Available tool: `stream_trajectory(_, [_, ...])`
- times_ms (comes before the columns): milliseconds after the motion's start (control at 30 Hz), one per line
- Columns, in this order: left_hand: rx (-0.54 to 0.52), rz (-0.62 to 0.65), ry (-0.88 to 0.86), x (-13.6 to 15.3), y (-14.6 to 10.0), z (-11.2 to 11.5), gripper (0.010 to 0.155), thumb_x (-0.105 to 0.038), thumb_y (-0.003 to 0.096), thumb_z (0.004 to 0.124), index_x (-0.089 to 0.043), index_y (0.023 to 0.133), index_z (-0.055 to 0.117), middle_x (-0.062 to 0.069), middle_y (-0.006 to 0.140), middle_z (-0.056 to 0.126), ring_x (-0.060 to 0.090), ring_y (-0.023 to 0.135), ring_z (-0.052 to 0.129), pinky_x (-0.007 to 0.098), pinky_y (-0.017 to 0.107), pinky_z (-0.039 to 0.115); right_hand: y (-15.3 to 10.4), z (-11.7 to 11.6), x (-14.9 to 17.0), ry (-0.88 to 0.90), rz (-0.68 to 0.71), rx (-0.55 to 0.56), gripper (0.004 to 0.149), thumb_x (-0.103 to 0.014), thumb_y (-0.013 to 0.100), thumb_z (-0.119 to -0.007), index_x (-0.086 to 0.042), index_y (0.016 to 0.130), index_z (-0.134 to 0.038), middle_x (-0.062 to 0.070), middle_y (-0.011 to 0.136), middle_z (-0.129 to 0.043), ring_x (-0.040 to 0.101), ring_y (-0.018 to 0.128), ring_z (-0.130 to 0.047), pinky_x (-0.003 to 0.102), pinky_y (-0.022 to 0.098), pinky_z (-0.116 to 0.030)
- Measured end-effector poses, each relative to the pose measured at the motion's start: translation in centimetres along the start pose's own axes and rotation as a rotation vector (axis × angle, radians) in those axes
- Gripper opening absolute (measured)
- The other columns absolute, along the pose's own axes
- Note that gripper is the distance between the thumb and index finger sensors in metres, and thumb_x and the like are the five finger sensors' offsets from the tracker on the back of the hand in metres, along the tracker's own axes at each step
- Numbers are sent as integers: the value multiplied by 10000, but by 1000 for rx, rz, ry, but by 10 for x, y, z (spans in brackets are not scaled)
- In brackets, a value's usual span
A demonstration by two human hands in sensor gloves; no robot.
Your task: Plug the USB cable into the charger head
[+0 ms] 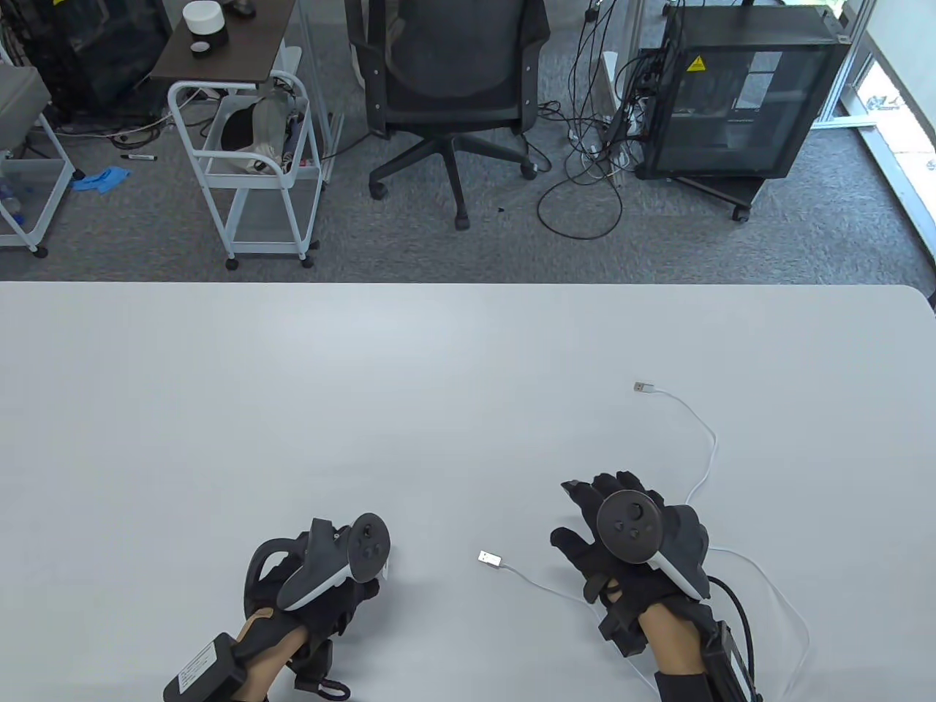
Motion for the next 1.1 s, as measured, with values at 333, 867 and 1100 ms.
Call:
stream_trajectory(333, [-14,27,17,-1,-8,-3,763,-506,149,813,-390,885,648,-155,903,864,114,864,932,381,757,730,0,-1,-2,-2,7,2,806,-598,310,-706,-164,985,-639,256,1068,-654,529,979,-526,683,666,-415])
stream_trajectory(867, [-11,76,40,-13,-12,-2,765,-523,151,792,-371,886,648,-146,890,861,131,857,923,394,752,724,0,-52,-64,42,165,-145,834,-617,301,-696,-160,991,-594,227,1066,-657,505,981,-553,672,673,-434])
stream_trajectory(1100, [1,71,37,-11,-13,-1,766,-525,151,790,-362,886,650,-139,882,865,131,851,924,400,750,721,3,-63,-69,29,145,-148,835,-609,299,-708,-123,968,-597,215,1032,-685,500,967,-582,667,669,-453])
Point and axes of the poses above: the tracker on the back of each hand, its own x axis roughly to the little-finger side, its own y axis roughly from the wrist to the fingertips, z = x × y, the point moved 3 cm from there along y, roughly from the wrist to the fingertips
